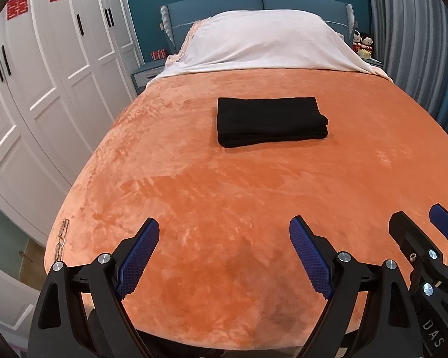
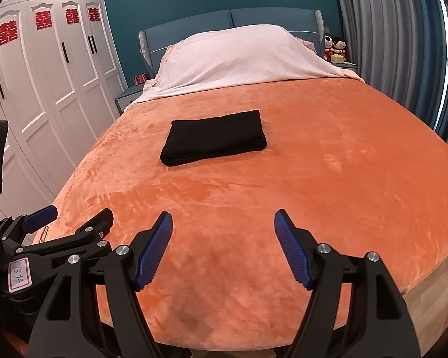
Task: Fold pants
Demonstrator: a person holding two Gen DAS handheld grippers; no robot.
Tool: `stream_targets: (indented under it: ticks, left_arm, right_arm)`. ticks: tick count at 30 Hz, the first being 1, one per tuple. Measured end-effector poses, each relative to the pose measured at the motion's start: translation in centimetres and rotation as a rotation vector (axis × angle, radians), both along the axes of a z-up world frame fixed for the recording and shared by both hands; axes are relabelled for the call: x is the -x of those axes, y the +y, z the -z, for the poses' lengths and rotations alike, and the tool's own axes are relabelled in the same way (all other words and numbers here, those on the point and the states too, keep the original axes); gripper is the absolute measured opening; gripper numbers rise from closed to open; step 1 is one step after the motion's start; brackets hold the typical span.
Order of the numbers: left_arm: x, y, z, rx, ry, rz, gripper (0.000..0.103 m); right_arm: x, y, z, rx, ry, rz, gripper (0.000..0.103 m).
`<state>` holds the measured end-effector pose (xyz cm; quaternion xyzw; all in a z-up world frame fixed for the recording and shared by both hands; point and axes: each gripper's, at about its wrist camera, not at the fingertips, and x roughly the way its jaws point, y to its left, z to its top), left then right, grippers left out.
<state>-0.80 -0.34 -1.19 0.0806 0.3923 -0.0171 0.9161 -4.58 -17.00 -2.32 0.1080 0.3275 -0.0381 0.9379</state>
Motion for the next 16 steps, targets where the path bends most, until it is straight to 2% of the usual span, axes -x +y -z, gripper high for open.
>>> stream_targets:
  ticks: [6, 9, 11, 13, 16]
  left_arm:
    - [0.01, -0.25, 0.21, 0.030, 0.020, 0.005, 0.086]
    - [0.24, -0.52, 0.01, 0.003, -0.003, -0.010, 0.086]
    - [0.17, -0.55, -0.05, 0.008, 0.007, -0.017, 0.086]
    - [0.05, -0.31, -0.13, 0.031, 0.018, -0.016, 0.086]
    - [-0.02, -0.24, -0.07, 0.044, 0.031, -0.012, 0.086]
  right_arm:
    - [0.15, 0.08, -0.05, -0.007, 0.001, 0.006, 0.069]
    - [0.19, 0.18, -0.09, -0.006, 0.001, 0.006, 0.069]
    - [0.23, 0.21, -0.09, -0.003, -0.003, 0.014, 0.071]
    - [0.35, 0.26, -0.08, 0.002, -0.004, 0.033, 0.077]
    - [0.42, 0.31, 0.03, 0.004, -0.001, 0.054, 0.078]
